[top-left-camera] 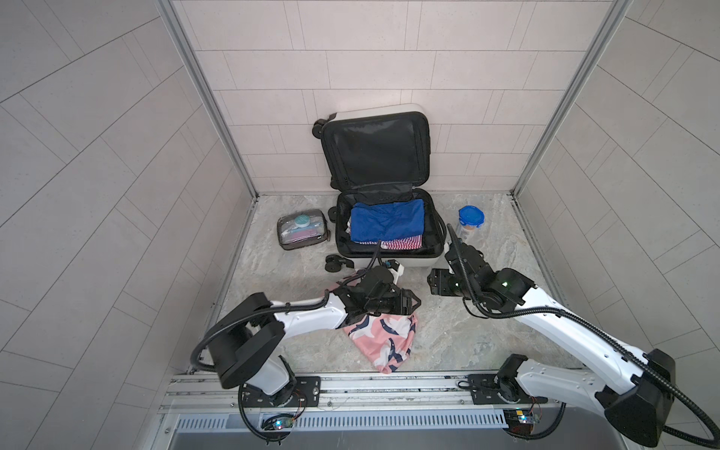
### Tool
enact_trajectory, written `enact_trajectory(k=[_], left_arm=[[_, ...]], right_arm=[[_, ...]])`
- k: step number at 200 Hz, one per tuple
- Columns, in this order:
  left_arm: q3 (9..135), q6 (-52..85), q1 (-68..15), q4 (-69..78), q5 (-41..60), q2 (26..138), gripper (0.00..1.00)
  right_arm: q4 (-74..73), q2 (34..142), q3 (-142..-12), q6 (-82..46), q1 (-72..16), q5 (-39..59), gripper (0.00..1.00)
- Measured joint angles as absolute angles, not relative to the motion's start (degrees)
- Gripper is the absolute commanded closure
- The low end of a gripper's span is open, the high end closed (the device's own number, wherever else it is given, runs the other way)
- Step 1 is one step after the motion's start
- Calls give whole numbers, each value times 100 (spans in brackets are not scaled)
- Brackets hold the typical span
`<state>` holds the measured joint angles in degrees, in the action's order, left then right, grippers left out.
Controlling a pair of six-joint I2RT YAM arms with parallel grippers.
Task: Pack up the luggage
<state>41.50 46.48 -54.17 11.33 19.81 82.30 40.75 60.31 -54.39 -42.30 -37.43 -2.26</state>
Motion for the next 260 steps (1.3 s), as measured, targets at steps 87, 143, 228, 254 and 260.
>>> enact_trajectory(k=[87, 143, 228, 254, 260], left_arm=[[3791, 3894, -4388, -1275, 620, 6097, 26], [3485, 3791, -1988, -1704, 878, 6147, 24], [3192, 3492, -1223, -1374, 1938, 7605, 37], [3142, 3417, -1205, -1055, 2126, 7791, 58], [3114, 3409, -1203, -1031, 2139, 7789, 60]], right_arm=[[3164, 5924, -3946, -5310, -4720, 368, 23], [1907, 7006, -3588, -6147, -5603, 537, 24], [1094, 7819, -3588, -6460, -5658, 572, 53], [1114, 7832, -3588, -6416, -5588, 554, 71], [1135, 7830, -3588, -6381, -5531, 563, 74]])
